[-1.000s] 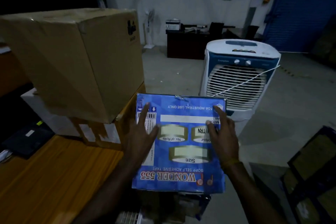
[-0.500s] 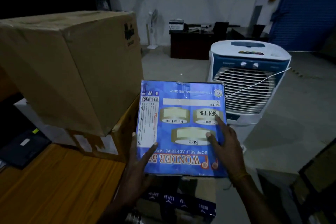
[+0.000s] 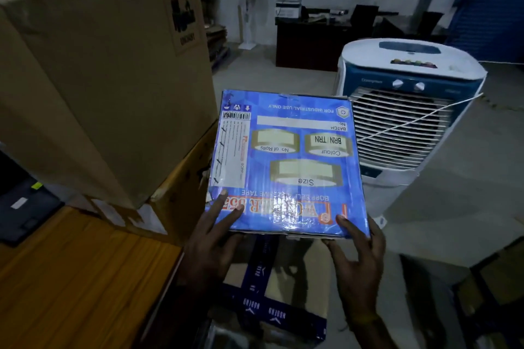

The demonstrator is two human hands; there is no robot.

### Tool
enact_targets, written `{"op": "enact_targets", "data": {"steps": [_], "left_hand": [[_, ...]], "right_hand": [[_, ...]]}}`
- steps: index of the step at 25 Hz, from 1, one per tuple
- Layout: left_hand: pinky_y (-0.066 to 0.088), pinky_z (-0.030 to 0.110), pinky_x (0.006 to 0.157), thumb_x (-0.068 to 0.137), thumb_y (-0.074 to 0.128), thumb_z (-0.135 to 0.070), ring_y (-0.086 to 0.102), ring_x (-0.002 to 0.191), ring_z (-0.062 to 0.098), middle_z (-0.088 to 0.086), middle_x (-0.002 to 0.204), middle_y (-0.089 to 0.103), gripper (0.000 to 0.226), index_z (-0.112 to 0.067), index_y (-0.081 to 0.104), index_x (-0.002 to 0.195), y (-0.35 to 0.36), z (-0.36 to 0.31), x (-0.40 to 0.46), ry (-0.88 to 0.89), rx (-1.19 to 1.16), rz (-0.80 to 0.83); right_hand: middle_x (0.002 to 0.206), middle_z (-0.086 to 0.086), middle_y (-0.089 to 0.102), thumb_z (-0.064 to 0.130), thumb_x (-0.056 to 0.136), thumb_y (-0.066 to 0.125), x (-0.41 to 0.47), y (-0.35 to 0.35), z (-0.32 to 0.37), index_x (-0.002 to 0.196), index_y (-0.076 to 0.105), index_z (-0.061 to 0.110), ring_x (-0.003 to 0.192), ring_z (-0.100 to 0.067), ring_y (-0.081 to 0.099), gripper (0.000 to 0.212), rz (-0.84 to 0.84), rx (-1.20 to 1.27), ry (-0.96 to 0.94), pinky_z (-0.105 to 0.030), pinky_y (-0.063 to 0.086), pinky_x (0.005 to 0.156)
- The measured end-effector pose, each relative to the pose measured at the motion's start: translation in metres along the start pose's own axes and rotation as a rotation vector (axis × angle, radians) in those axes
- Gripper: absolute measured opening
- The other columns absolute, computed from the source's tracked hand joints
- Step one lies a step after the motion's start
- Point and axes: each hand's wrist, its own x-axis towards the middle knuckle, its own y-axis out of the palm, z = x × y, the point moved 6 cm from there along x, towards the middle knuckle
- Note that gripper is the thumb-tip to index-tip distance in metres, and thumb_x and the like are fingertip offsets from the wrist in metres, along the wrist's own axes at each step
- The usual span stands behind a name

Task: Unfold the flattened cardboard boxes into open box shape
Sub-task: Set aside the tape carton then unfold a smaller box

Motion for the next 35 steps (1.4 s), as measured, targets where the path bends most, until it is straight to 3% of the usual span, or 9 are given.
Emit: {"op": "enact_targets", "data": {"steps": [3,5,8,11,17,22,25,30,35], "left_hand": [[0.048,0.033,0.102,0.088,0.069,-0.010,0.047,0.136,0.021,0.005,0.148,0.048,0.045,-0.021,0.061,0.131,0.007,-0.011,0.005,0.041,0.060,-0.053],[0.045,0.027,0.104,0.090,0.069,-0.013,0.050,0.133,0.022,0.005,0.144,0.051,0.039,-0.022,0.062,0.128,0.007,-0.022,0.011,0.009,0.052,-0.096],[0.046,0.027,0.101,0.091,0.065,-0.024,0.051,0.128,0.015,-0.003,0.138,0.054,0.032,-0.028,0.062,0.124,0.004,-0.038,0.017,-0.066,0.103,-0.155],[0.039,0.019,0.103,0.091,0.062,-0.032,0.055,0.121,0.016,-0.011,0.135,0.056,0.031,-0.034,0.064,0.121,-0.001,-0.055,0.017,-0.124,0.095,-0.132],[0.035,0.013,0.101,0.090,0.064,-0.034,0.057,0.120,0.020,-0.010,0.132,0.061,0.031,-0.025,0.071,0.119,-0.046,-0.106,-0.029,-0.147,0.059,-0.133],[0.038,0.017,0.097,0.087,0.069,-0.026,0.056,0.121,0.017,-0.015,0.128,0.062,0.029,-0.028,0.072,0.115,-0.134,-0.179,-0.077,-0.176,0.060,-0.248],[0.036,0.013,0.097,0.086,0.070,-0.026,0.054,0.123,0.017,-0.020,0.127,0.061,0.029,-0.036,0.071,0.113,-0.188,-0.217,-0.119,-0.231,0.100,-0.333],[0.049,0.032,0.095,0.086,0.068,-0.031,0.054,0.122,0.013,-0.024,0.125,0.060,0.031,-0.048,0.066,0.111,-0.277,-0.253,-0.170,-0.302,0.209,-0.493],[0.049,0.042,0.098,0.085,0.068,-0.029,0.056,0.122,0.010,-0.019,0.127,0.060,0.036,-0.050,0.064,0.114,-0.351,-0.276,-0.196,-0.321,0.257,-0.638]], "right_hand": [[0.137,-0.015,0.043,0.000,0.077,0.078,0.019,-0.001,0.004,0.123,0.066,0.025,0.131,-0.007,0.043,0.054,-0.038,0.035,-0.072,-0.016,0.038,0.105],[0.135,-0.020,0.044,0.007,0.079,0.074,0.033,-0.001,0.015,0.120,0.066,0.015,0.131,-0.009,0.044,0.042,-0.047,0.067,-0.099,-0.011,0.037,0.103],[0.132,-0.021,0.046,0.005,0.081,0.077,0.040,-0.006,0.024,0.117,0.067,0.013,0.128,-0.019,0.048,0.038,-0.085,0.089,-0.112,-0.013,0.041,0.101],[0.130,-0.018,0.048,0.005,0.079,0.079,0.037,-0.020,0.028,0.115,0.068,0.018,0.123,-0.028,0.053,0.040,-0.104,0.105,-0.080,-0.017,0.045,0.098],[0.126,-0.024,0.049,0.004,0.077,0.079,-0.014,-0.068,0.069,0.112,0.067,0.017,0.119,-0.039,0.054,0.039,-0.134,0.127,-0.089,-0.008,0.039,0.098],[0.119,-0.025,0.050,0.007,0.078,0.080,-0.068,-0.119,0.138,0.113,0.066,0.016,0.116,-0.032,0.054,0.038,-0.170,0.188,-0.164,-0.009,0.037,0.099],[0.116,-0.012,0.050,0.019,0.080,0.077,-0.097,-0.136,0.174,0.115,0.065,0.021,0.115,-0.022,0.056,0.038,-0.122,0.263,-0.219,-0.017,0.039,0.102],[0.117,-0.007,0.049,0.018,0.081,0.076,-0.138,-0.128,0.245,0.118,0.065,0.018,0.113,-0.019,0.055,0.039,0.008,0.355,-0.279,-0.015,0.037,0.102],[0.113,-0.018,0.057,0.028,0.083,0.077,-0.134,-0.112,0.334,0.120,0.066,0.025,0.108,-0.013,0.055,0.039,0.137,0.423,-0.427,-0.022,0.041,0.099]]}}
